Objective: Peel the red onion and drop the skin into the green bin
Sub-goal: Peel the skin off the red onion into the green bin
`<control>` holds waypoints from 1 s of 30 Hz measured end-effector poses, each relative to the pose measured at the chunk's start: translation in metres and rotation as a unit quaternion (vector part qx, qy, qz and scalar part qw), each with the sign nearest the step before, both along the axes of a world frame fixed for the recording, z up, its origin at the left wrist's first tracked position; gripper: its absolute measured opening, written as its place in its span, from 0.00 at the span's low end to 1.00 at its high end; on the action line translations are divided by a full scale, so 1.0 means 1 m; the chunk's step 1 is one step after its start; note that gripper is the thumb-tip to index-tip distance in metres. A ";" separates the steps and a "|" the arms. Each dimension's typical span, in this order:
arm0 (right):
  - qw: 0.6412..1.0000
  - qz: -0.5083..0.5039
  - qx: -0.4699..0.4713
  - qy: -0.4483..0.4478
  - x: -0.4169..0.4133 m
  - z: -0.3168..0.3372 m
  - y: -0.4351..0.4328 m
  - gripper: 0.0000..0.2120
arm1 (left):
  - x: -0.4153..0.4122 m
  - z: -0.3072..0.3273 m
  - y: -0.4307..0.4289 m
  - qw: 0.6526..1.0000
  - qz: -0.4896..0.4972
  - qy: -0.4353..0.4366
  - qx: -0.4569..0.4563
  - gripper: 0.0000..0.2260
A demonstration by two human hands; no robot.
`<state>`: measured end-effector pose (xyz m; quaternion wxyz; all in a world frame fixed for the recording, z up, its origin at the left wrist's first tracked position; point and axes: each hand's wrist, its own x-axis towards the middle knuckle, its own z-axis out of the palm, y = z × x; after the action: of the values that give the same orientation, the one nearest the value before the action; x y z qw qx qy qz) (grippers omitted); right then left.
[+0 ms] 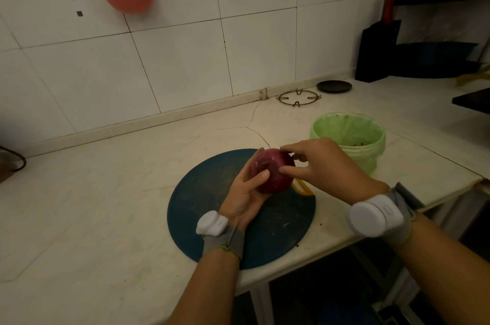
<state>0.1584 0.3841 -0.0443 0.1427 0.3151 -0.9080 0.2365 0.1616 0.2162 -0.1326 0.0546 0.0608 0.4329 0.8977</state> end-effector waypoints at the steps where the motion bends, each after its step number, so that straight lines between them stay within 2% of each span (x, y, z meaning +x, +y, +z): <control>1: 1.000 0.000 -0.010 -0.002 0.002 -0.001 -0.001 0.20 | 0.000 0.000 -0.001 1.000 0.002 0.001 -0.003 0.40; 5: 0.999 0.002 -0.044 -0.007 0.004 -0.008 -0.002 0.15 | -0.001 -0.001 -0.001 1.000 -0.002 0.002 -0.001 0.40; 11: 0.999 0.016 -0.027 0.018 -0.006 -0.017 -0.001 0.13 | -0.001 0.000 0.001 1.000 0.002 0.000 -0.011 0.41; 15: 0.999 0.018 -0.045 0.020 -0.006 -0.017 0.005 0.14 | -0.001 0.001 0.001 1.000 -0.003 -0.007 -0.011 0.41; 18: 0.992 0.034 -0.113 -0.039 -0.004 -0.017 0.008 0.20 | 0.000 0.002 0.002 1.000 -0.001 -0.007 0.002 0.40; 22: 0.989 0.041 -0.122 -0.072 -0.001 -0.019 0.008 0.26 | 0.000 0.001 0.002 1.000 -0.010 -0.007 0.010 0.40; 30: 0.993 0.031 -0.101 -0.049 -0.001 -0.014 0.006 0.22 | 0.001 0.003 0.001 1.000 -0.024 -0.012 0.009 0.42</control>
<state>0.1571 0.3905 -0.0585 0.1223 0.3147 -0.8751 0.3467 0.1631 0.2176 -0.1300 0.0807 0.0611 0.4227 0.9006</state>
